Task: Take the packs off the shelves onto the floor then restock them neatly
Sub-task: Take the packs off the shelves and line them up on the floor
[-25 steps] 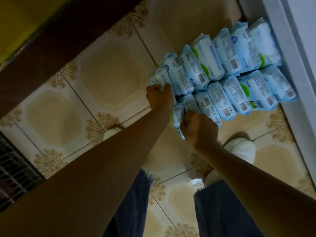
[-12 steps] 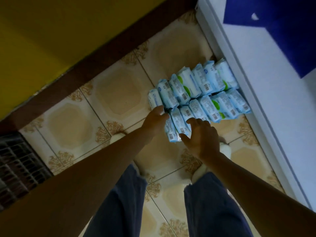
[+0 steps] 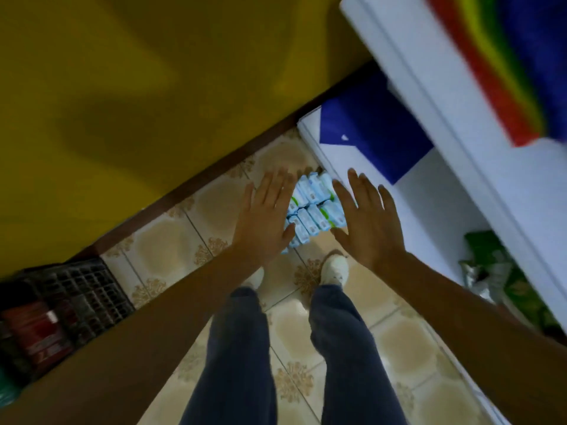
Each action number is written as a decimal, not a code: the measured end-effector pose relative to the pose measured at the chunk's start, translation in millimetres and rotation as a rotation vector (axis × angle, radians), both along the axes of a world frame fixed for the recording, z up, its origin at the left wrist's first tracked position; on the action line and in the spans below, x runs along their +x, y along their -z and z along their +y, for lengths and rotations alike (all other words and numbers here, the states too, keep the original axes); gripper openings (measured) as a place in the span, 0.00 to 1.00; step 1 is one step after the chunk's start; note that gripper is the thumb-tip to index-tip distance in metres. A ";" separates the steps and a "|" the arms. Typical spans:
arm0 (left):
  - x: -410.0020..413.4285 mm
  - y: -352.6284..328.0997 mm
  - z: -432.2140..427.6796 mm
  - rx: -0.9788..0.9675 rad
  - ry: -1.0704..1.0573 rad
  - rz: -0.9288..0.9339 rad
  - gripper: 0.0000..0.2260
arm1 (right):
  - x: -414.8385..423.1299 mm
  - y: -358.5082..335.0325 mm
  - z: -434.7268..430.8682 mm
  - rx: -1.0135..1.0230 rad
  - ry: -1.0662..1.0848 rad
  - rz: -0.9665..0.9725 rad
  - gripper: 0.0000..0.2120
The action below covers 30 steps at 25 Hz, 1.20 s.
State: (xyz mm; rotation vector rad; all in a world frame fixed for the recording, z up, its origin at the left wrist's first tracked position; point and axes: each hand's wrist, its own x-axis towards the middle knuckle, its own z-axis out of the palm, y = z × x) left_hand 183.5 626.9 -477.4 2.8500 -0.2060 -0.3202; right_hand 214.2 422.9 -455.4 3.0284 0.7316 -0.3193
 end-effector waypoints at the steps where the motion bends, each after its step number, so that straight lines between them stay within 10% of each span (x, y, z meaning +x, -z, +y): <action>1: 1.4 -30.0 -5.8 0.005 0.019 -0.079 0.40 | -1.3 -37.3 -4.6 -0.015 0.000 -0.046 0.43; 13: 0.7 -317.7 -159.5 -0.267 0.711 -0.569 0.47 | -141.4 -312.9 -96.9 -0.133 0.661 -0.672 0.43; 30: -272.9 -510.2 -483.5 -0.772 1.139 -0.831 0.42 | -473.3 -481.2 -343.0 -0.133 1.106 -1.161 0.36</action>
